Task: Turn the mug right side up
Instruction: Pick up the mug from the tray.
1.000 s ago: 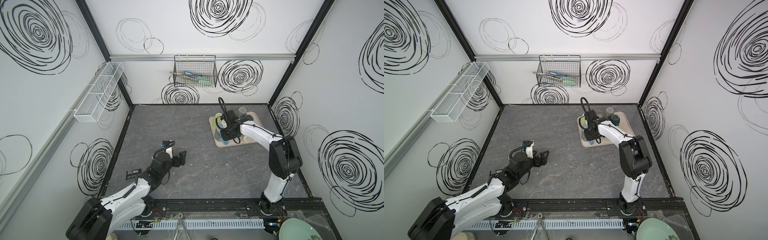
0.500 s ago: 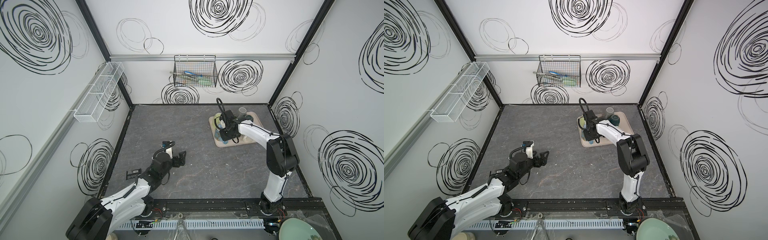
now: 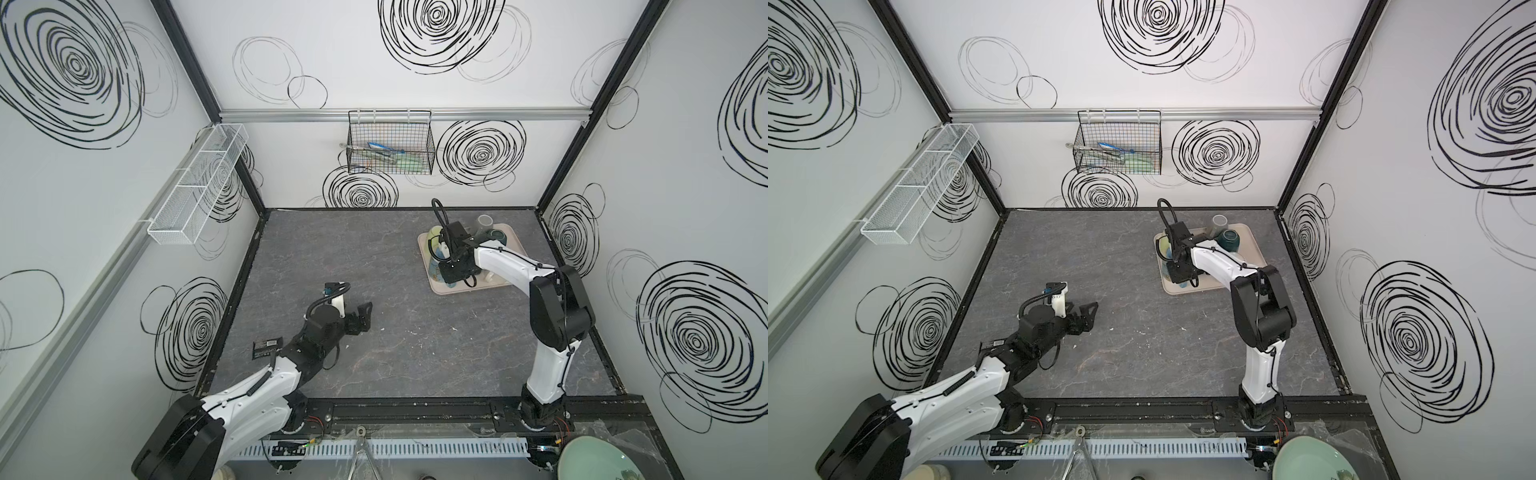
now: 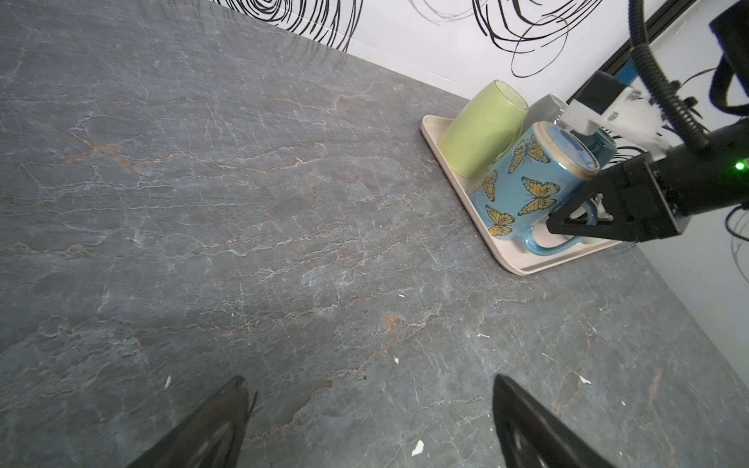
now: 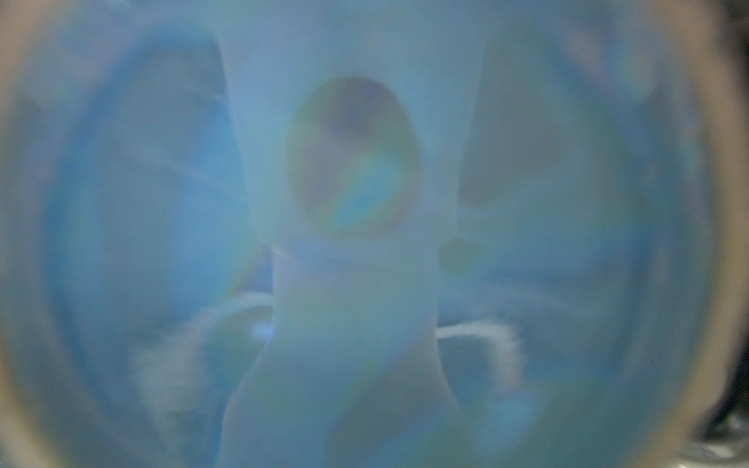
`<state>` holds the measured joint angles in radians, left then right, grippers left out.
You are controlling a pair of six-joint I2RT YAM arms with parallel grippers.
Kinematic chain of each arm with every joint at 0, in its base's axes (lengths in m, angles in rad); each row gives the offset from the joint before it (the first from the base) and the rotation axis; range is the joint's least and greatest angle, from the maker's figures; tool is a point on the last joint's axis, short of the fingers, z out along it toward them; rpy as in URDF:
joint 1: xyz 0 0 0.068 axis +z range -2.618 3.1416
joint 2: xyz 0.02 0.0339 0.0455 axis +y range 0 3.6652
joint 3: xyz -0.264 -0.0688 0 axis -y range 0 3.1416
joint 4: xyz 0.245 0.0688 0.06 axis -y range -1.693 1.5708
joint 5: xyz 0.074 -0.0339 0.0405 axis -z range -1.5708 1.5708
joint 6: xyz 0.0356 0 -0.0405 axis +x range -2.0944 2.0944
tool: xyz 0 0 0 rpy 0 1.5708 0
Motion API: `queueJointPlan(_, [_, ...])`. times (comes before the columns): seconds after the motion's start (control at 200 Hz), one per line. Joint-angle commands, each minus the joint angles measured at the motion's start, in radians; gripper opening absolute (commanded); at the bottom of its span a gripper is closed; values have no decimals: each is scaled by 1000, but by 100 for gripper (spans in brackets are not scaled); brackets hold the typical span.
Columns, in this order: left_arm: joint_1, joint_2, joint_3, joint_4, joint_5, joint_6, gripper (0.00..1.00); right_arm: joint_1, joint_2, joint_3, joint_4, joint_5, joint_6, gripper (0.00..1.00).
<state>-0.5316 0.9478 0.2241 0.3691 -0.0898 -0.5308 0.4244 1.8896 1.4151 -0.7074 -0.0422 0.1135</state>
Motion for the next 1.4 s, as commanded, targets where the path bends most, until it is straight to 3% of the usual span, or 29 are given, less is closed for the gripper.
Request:
queueJointPlan(0.0, [6,0,-5,50,0,1,96,1,-37,6,0,-19,-9,7])
queueJointPlan(0.365, [0,-21,-4,73,25,-34,98,-8,-227,-122,161,-167,0,2])
queueJointPlan(0.921, [-170,-167,140,-155,-110,-26,99,-6,-453,-362,423,-425,129,3])
queueJointPlan(1.181, [-256,-193,211,-236,-147,-46,99,-4,-528,-440,543,-451,164,3])
queueJointPlan(1.396, [-350,-187,242,-248,-180,-61,99,-6,-550,-412,565,-426,189,3])
